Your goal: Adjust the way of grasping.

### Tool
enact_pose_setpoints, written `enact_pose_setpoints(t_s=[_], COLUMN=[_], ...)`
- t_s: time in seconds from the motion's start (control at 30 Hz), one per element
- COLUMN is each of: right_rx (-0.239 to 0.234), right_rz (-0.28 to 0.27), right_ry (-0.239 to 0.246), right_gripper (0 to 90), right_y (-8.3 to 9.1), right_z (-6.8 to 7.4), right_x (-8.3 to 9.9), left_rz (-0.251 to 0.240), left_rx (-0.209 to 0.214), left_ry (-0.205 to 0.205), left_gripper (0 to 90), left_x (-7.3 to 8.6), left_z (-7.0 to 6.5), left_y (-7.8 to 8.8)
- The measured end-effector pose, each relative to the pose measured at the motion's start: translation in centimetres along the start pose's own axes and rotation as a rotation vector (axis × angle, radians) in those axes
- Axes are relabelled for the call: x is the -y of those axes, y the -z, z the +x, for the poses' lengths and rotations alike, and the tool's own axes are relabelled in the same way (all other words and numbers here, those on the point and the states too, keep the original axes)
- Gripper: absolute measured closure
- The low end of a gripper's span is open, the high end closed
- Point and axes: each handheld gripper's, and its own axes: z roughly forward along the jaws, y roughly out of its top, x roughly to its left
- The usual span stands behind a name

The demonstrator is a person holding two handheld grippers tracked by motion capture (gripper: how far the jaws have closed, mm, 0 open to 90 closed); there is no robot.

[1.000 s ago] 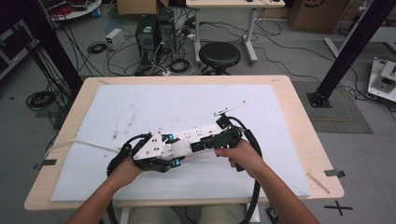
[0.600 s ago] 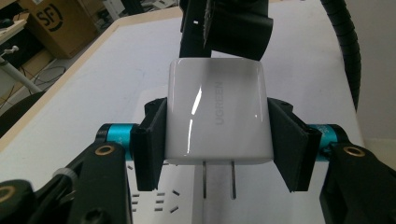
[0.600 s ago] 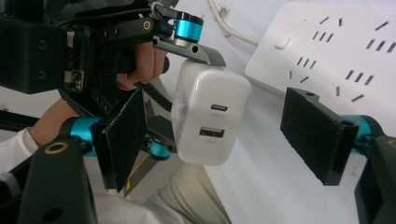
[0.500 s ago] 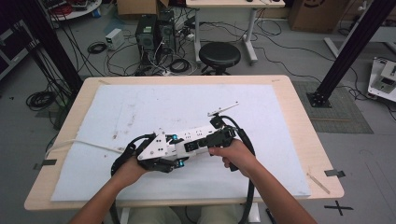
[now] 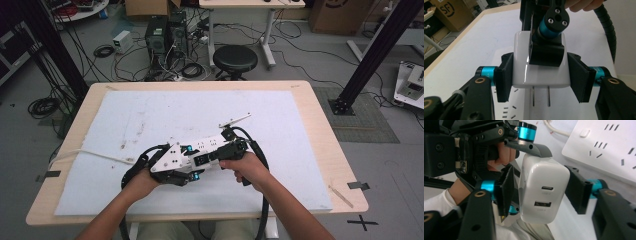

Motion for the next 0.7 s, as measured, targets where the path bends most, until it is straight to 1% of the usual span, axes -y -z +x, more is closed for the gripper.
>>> enact_pose_setpoints(t_s=[0.03,0.07,0.13,0.2,0.23,0.27,0.3,0.33,0.37,0.47,0.53,0.57,0.6,0.63,0.7], right_rx=[0.001,0.001,-0.018,-0.035,-0.035,-0.029,-0.010,-0.003,0.000,0.039,0.074,0.094,0.124,0.124,0.154], right_rz=[0.003,0.003,-0.017,-0.019,-0.020,-0.021,-0.021,-0.024,-0.033,-0.070,-0.091,-0.099,-0.116,-0.116,-0.132], right_ry=[0.007,0.007,0.000,-0.015,-0.019,-0.011,-0.009,-0.004,-0.003,0.022,0.058,0.067,0.100,0.100,0.134], right_gripper=[48.1,48.1,58.1,59.4,60.0,61.0,61.6,62.0,62.3,62.8,62.9,63.0,63.0,63.0,63.0], right_y=[0.0,0.0,-0.1,0.0,0.1,0.1,0.1,0.2,0.4,1.3,1.8,2.1,2.5,2.5,2.9], right_z=[-0.1,-0.1,-0.2,-0.4,-0.5,-0.5,-0.5,-0.6,-0.6,-0.7,-0.7,-0.7,-0.7,-0.7,-0.6], right_x=[0.0,0.0,0.1,0.2,0.2,0.3,0.4,0.5,0.6,0.9,1.2,1.4,1.7,1.7,1.9], left_rz=[0.000,0.000,-0.007,-0.003,0.001,0.000,0.002,0.008,0.014,0.009,0.011,0.004,0.001,-0.006,-0.019], left_rx=[0.001,0.001,-0.007,-0.004,0.000,0.001,-0.002,-0.002,-0.005,-0.012,-0.037,-0.044,-0.054,-0.069,-0.108], left_ry=[-0.001,-0.001,-0.011,-0.008,-0.006,0.003,0.027,0.051,0.069,0.111,0.145,0.160,0.169,0.185,0.219], left_gripper=[42.5,42.5,42.5,42.3,42.1,40.3,34.2,28.1,24.7,22.9,22.2,22.2,22.2,22.2,22.2], left_x=[0.0,0.0,0.1,0.0,0.1,0.1,0.2,0.3,0.5,1.2,1.7,1.9,2.1,2.3,2.8], left_z=[0.0,0.0,0.0,0.0,0.0,0.0,0.0,0.1,0.2,0.5,0.7,0.8,0.9,1.0,1.3], left_y=[0.0,0.0,-0.1,-0.1,-0.2,-0.2,-0.3,-0.3,-0.2,0.1,0.5,0.6,0.8,1.0,1.4])
